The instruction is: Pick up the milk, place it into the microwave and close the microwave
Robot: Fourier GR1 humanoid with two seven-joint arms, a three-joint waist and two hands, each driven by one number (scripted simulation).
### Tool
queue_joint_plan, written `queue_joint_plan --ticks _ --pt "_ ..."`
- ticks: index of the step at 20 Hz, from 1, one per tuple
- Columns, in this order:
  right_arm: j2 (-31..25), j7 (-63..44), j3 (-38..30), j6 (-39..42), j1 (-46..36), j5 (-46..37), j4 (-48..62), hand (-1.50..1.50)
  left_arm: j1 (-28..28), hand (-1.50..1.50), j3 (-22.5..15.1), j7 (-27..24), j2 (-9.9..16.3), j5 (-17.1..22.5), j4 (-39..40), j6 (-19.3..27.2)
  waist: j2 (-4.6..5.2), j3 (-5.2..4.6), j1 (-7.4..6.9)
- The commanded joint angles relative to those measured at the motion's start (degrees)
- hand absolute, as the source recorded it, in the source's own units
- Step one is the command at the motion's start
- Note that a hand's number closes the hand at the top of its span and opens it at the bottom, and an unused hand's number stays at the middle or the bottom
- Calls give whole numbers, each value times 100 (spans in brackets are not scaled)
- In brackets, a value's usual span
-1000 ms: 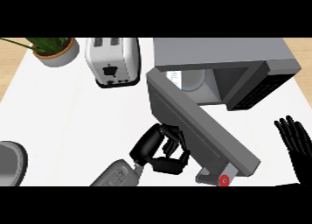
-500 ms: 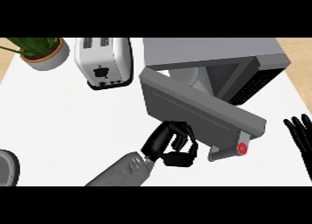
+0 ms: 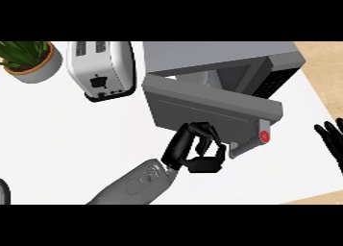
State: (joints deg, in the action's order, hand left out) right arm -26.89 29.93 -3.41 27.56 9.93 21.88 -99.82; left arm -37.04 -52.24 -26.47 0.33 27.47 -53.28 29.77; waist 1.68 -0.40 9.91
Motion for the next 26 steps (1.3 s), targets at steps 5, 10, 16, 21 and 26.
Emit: queue_joint_plan --ticks 5,10,16,21,26 --pt "-420 -325 -233 94 -352 152 -184 -150 -590 150 253 -188 -33 875 92 1009 63 4 208" --pt "-497 -384 -403 98 -550 392 -202 -150 -871 -150 274 -146 -33 1298 324 1326 117 9 398" --pt "-1263 -268 -1109 -363 -1174 -614 -462 150 -1137 -150 475 -16 -32 1689 548 1651 165 -7 552" --pt "-1392 -332 -1226 -584 -1447 -845 -395 150 -1291 -150 640 -239 -33 2032 398 1791 230 -3 438" --pt "-1458 -261 -1289 -645 -1585 -978 -270 150 -1223 -150 617 -403 -33 2316 458 1856 301 13 445"
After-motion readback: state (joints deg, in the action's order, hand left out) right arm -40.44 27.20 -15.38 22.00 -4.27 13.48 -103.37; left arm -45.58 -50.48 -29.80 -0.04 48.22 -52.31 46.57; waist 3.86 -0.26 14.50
